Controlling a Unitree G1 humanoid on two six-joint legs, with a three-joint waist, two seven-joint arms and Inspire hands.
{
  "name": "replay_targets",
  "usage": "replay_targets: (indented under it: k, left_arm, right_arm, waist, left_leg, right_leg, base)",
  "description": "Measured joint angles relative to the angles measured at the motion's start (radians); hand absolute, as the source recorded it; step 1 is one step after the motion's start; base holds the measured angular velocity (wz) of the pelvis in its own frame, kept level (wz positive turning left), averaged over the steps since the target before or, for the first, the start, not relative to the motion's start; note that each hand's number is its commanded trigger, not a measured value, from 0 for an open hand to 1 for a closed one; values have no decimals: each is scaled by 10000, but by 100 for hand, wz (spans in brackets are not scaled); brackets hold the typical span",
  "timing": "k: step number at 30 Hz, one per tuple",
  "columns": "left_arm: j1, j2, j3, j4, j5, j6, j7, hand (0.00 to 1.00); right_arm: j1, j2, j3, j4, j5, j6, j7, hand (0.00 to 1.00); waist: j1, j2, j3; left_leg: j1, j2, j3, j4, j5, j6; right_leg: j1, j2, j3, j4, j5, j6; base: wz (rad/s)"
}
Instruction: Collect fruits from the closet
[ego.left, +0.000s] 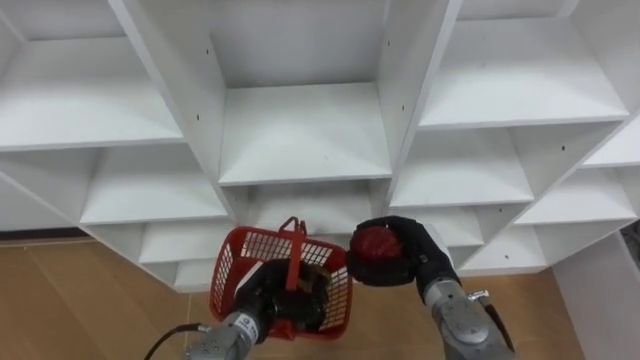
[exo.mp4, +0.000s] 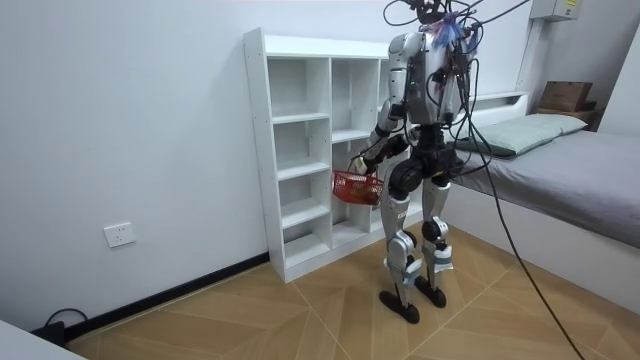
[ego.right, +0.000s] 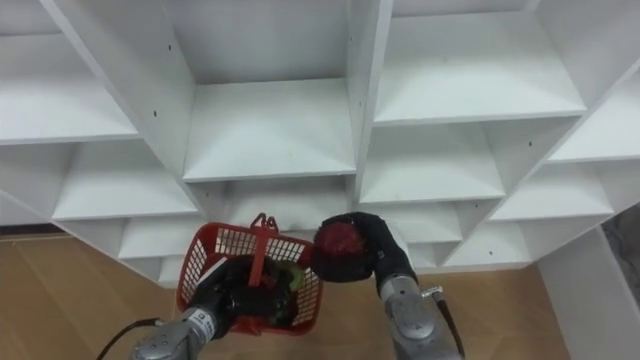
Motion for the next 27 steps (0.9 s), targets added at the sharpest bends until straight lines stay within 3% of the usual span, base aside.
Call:
replay_targets:
  k: [9,27]
  left_arm:
    - [-96,-106,-63,353,4,8,-127,100]
    - [-463,-190,-49,652,11,13,-537,100]
  right_arm:
    - [-458,230,25,635,193,2,240,100]
    - [-656,244,310,1052,387,7,1390,100]
  waist:
    - [3,205,144]
    - [195,221,151]
  left_leg:
    - [-253,-11,-66,17,2,0]
    - [-516,-11,-41,165,3,1]
  right_leg:
    - [-205,-12,-33,-2,-1,2]
    - [-412,-28,-26,21,-1,1]
  base:
    - [2]
    - [0]
